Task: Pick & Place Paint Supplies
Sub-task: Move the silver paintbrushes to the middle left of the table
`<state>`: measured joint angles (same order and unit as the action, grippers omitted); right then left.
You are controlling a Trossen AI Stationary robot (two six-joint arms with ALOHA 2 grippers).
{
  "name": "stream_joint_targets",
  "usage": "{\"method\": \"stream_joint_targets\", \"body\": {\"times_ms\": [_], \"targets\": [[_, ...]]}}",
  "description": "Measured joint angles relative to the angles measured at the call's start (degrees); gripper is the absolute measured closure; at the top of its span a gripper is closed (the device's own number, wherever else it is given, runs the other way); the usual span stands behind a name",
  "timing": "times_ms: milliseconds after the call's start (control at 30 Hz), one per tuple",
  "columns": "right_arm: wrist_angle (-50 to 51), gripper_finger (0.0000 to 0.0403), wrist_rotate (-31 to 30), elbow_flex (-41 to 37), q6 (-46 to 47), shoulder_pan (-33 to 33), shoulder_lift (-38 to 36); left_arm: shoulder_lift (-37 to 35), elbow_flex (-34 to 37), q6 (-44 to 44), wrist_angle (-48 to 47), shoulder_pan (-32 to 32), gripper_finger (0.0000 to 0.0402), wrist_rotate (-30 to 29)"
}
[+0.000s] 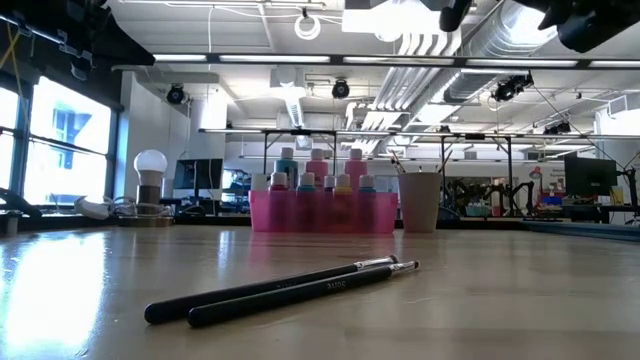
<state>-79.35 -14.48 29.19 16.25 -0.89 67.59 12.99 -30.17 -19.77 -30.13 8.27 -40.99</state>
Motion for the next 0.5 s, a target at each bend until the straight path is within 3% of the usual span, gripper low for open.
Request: {"method": "stream_joint_targets", "body": {"times_ms": [500], "targets": [[-0.42,0.0309,-0.51,0.0,0.46,0.12,0.0,0.0,0.0,0.0,0.0,0.0,0.0402,0.02]]}}
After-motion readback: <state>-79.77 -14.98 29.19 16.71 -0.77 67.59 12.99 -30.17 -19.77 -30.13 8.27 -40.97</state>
